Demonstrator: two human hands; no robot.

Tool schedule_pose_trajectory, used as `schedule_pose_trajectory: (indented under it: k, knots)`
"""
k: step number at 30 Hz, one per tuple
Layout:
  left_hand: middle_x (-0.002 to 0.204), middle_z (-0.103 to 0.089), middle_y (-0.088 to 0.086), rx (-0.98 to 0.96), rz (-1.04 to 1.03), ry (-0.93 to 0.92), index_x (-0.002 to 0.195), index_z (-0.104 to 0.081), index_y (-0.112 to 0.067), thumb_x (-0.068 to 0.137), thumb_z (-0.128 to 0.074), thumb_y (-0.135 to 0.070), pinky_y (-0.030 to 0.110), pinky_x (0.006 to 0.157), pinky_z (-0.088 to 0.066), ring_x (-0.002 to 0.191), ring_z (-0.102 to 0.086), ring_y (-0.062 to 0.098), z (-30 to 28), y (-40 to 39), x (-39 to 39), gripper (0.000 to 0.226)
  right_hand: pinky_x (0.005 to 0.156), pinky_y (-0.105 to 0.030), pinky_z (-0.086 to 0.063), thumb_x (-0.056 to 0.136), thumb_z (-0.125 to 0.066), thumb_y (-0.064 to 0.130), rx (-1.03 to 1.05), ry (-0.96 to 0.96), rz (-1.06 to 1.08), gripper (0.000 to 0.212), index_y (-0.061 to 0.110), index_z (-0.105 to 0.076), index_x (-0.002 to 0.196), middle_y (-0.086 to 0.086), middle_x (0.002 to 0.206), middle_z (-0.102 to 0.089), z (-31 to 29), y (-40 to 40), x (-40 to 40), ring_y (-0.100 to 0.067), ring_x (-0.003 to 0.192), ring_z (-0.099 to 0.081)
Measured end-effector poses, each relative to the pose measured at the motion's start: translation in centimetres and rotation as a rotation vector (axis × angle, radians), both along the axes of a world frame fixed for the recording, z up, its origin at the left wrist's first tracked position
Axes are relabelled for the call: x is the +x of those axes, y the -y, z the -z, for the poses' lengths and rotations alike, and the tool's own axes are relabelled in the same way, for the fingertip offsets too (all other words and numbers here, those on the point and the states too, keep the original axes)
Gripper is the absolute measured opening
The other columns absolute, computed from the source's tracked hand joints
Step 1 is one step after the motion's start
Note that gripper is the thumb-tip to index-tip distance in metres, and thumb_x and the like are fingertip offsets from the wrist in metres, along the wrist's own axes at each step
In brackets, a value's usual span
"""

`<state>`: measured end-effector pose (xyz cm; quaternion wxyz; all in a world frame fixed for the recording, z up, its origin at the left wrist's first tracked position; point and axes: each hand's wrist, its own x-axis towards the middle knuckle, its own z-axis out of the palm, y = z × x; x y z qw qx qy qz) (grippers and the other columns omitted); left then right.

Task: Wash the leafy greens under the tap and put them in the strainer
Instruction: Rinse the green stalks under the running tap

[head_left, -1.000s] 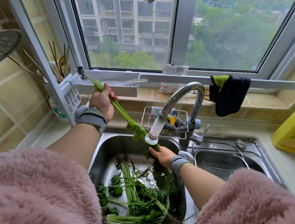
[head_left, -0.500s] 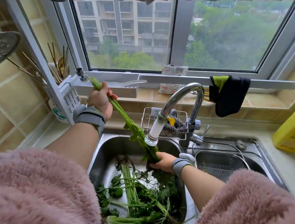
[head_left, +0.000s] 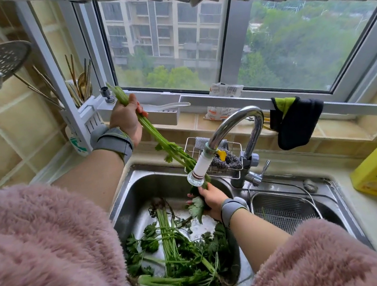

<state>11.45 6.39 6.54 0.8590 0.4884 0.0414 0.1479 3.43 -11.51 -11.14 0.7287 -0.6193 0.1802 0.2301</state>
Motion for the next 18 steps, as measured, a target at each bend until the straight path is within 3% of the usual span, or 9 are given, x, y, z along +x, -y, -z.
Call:
schedule_pose_trajectory:
  k: [3,7,10,13,15,16,18]
  knots:
    - [0.037,-0.040,-0.014,0.011,0.006,0.011,0.072,-0.038,-0.013,0.101,-0.037,-0.009,0.020,0.051,-0.037,0.038,-0.040,0.002,-0.2,0.1,-0.2,0.029,0.065,-0.039,-0.050,0.102,-0.033,0.017,0.078,-0.050,0.016,0.008,0.019,-0.040,0.104,-0.008,0.084,-0.060,-0.2,-0.5,0.2,-0.019,0.054,-0.065]
    - [0.038,-0.041,-0.013,0.029,0.018,0.023,0.071,-0.037,-0.013,0.100,-0.037,-0.010,0.019,0.052,-0.037,0.039,-0.040,0.002,-0.4,0.1,-0.4,0.030,0.083,-0.045,-0.046,0.091,-0.037,-0.014,0.220,-0.039,0.071,0.031,0.006,-0.048,0.112,-0.012,0.082,-0.056,-0.8,-0.6,0.4,-0.024,0.073,-0.056]
    - [0.039,-0.041,-0.013,0.026,0.012,0.025,0.071,-0.038,-0.014,0.100,-0.038,-0.010,0.020,0.053,-0.037,0.041,-0.039,0.002,-0.4,0.0,-0.6,0.029,0.075,-0.036,-0.052,0.084,-0.035,-0.025,0.167,-0.014,0.079,0.037,-0.003,-0.053,0.108,-0.013,0.082,-0.058,-0.8,-0.5,0.5,-0.024,0.071,-0.057]
    - [0.040,-0.041,-0.013,0.024,0.018,0.022,0.071,-0.038,-0.014,0.100,-0.037,-0.010,0.020,0.053,-0.037,0.044,-0.039,0.003,-0.4,0.0,-0.6,0.030,0.051,-0.023,-0.051,0.090,-0.043,-0.014,-0.005,-0.025,0.074,0.020,-0.007,-0.054,0.104,-0.013,0.081,-0.059,-0.9,-0.6,0.4,-0.019,0.064,-0.058]
    - [0.045,-0.040,-0.010,0.017,0.023,0.020,0.071,-0.038,-0.014,0.100,-0.038,-0.010,0.020,0.054,-0.037,0.045,-0.039,0.004,-0.2,0.1,-0.6,0.029,0.044,-0.021,-0.046,0.094,-0.044,-0.005,-0.008,-0.044,0.095,0.012,-0.002,-0.054,0.099,-0.014,0.085,-0.060,-1.2,-0.5,0.3,-0.016,0.053,-0.061]
    - [0.046,-0.040,-0.009,0.018,0.024,0.023,0.071,-0.038,-0.014,0.100,-0.037,-0.009,0.021,0.054,-0.037,0.045,-0.039,0.004,-0.2,0.1,-0.6,0.029,0.049,-0.025,-0.052,0.095,-0.043,-0.002,0.042,-0.063,0.114,0.010,0.002,-0.053,0.098,-0.016,0.091,-0.061,-1.2,-0.6,0.3,-0.018,0.055,-0.063]
    - [0.042,-0.041,-0.012,0.026,0.030,0.036,0.071,-0.037,-0.013,0.100,-0.036,-0.009,0.021,0.054,-0.037,0.042,-0.040,0.003,-0.1,0.0,-0.6,0.030,0.073,-0.050,-0.054,0.098,-0.044,0.012,0.082,-0.110,0.094,0.010,0.008,-0.050,0.105,-0.017,0.108,-0.059,-1.1,-0.5,0.3,-0.031,0.079,-0.063]
